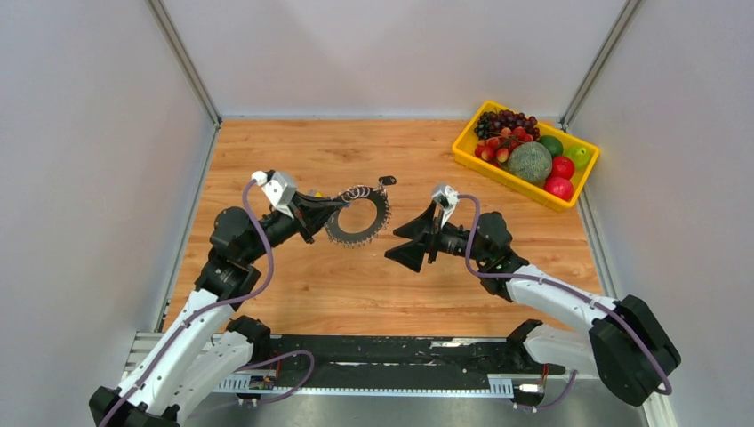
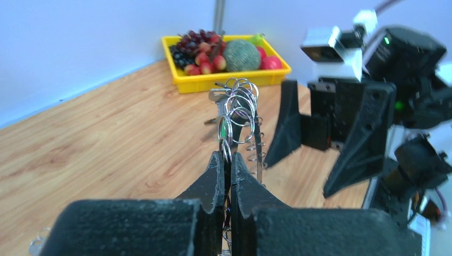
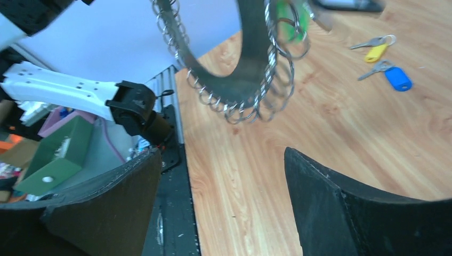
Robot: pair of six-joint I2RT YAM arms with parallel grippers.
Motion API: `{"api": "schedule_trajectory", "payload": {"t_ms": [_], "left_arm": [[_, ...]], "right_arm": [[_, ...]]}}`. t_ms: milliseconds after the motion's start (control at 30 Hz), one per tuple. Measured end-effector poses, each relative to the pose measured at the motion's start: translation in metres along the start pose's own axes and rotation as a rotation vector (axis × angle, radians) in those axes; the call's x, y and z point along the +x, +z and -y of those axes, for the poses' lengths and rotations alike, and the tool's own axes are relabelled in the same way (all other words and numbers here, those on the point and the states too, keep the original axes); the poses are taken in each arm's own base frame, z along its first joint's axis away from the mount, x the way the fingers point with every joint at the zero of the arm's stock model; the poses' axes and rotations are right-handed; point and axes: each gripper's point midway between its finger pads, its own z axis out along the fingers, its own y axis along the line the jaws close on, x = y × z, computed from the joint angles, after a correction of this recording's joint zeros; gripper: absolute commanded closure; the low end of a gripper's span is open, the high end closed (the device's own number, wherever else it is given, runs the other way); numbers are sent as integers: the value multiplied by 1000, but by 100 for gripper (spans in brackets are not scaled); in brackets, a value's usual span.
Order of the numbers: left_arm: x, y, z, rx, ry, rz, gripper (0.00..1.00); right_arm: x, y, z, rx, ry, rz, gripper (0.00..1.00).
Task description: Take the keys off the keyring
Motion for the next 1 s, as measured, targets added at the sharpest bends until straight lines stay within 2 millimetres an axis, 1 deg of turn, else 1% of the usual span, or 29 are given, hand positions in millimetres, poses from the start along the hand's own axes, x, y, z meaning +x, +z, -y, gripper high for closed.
{"api": "schedule_trajectory", "payload": {"t_ms": [133,233,367,500,667,733,767,800,833,867,933,967,1000], "left_arm": [[-7,-8,-15,-123,-72,87,100],[-15,-13,-25,-204,-140,148,100],[-30,-20,-31,-260,-187,226,100],[-42,-23,-30,-264,-207,276,100],[-45,-23,-27,-250,-217,301,100],[-44,-23,-26,-240,-219,304,100],[-44,-23,-25,-236,-220,303,100],[-43,-22,-25,-231,-222,301,100],[-43,-22,-24,-225,-223,304,100],[-45,-22,-22,-216,-224,311,100],[-48,-22,-19,-197,-218,320,100],[-49,-22,-17,-186,-217,325,99],[-52,-21,-15,-174,-210,333,95]], "right_arm": [[8,7,-11,-76,58,33,12],[5,17,-24,-131,68,65,11],[-1,27,-34,-170,79,118,11],[-12,42,-32,-182,110,168,11],[-32,67,-28,-193,153,222,11],[-41,74,-30,-204,158,248,14],[-44,76,-30,-207,160,256,18],[-48,78,-32,-213,162,270,26],[-51,80,-32,-216,164,276,38],[-55,83,-32,-217,170,284,50],[-60,86,-32,-219,172,296,89],[-63,87,-33,-219,164,306,99],[-65,86,-34,-224,177,309,100]]}}
